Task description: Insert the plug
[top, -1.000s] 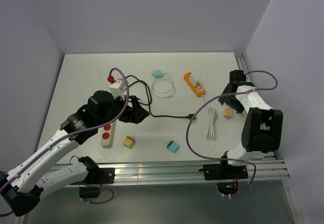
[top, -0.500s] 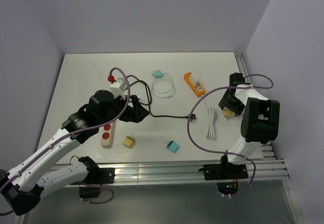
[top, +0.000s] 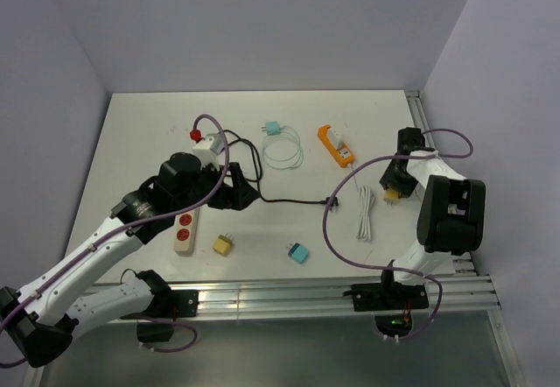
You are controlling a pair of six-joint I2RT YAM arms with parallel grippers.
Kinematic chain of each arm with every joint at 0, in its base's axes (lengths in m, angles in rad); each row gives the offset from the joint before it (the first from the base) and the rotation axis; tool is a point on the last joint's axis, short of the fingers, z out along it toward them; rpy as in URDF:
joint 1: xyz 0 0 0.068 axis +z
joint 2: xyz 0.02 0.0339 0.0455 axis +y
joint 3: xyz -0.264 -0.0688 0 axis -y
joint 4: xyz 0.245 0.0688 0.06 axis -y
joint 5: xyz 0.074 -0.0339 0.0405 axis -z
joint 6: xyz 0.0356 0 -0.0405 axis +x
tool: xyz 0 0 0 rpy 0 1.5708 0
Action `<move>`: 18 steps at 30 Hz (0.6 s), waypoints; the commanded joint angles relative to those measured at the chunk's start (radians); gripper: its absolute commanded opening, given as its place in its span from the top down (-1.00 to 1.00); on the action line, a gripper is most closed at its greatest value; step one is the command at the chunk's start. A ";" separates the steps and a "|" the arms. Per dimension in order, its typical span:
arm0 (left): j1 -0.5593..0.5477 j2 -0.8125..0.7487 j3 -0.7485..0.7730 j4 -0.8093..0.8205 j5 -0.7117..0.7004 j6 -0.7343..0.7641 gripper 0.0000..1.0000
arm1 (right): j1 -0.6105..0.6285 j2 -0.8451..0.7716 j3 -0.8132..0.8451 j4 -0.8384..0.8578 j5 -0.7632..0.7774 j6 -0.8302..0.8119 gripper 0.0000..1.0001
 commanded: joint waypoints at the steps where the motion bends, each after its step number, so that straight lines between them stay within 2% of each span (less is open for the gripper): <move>1: -0.002 -0.017 0.063 -0.017 0.000 -0.029 -0.82 | -0.004 -0.102 0.002 0.036 -0.020 0.008 1.00; 5: -0.003 -0.034 0.057 0.003 0.009 -0.043 -0.79 | 0.017 -0.202 0.019 0.036 -0.049 0.046 1.00; 11: -0.008 -0.001 -0.011 0.248 0.078 -0.079 -0.63 | 0.102 -0.394 0.002 0.074 -0.161 0.232 1.00; 12: -0.011 0.003 -0.018 0.278 0.054 -0.093 -0.61 | 0.115 -0.435 -0.008 0.088 -0.237 0.291 1.00; 18: -0.075 0.068 -0.092 0.563 -0.078 -0.070 -0.58 | 0.258 -0.532 -0.077 0.195 -0.404 0.485 1.00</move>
